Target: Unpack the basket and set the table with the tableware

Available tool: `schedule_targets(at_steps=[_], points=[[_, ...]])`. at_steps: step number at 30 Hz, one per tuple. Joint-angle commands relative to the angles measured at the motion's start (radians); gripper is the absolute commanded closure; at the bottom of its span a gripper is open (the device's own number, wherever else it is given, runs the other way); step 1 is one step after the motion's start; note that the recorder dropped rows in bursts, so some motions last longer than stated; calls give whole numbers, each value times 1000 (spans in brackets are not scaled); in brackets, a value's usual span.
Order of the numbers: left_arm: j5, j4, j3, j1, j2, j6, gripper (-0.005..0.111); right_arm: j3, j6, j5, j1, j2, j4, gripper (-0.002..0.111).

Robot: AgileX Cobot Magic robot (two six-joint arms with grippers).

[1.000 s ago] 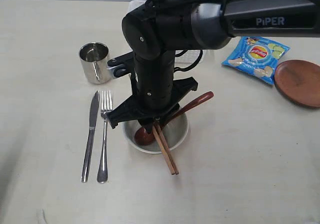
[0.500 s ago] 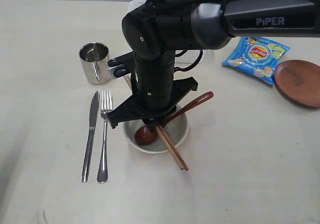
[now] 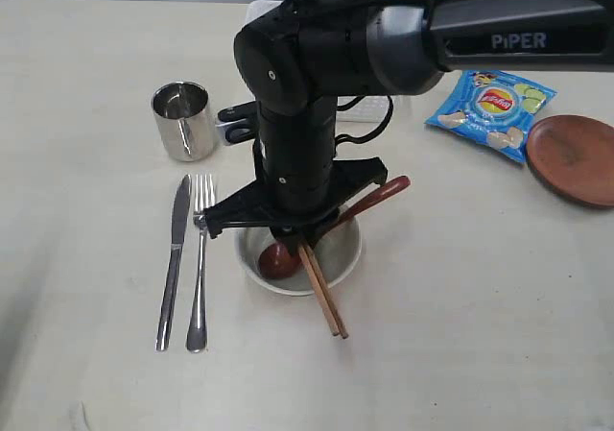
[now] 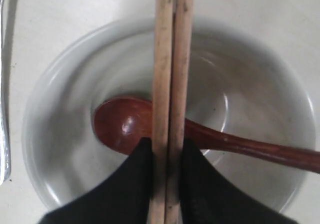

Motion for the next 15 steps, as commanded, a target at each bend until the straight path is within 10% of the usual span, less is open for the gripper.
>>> schedule_targets(at_steps=[1,15], points=[[-1,-9,2,2,-3,0,107,-6,100,0,1,-5,7,109],[-1,-9,2,2,-3,0,107,-6,237,-2,5,-7,7,109]])
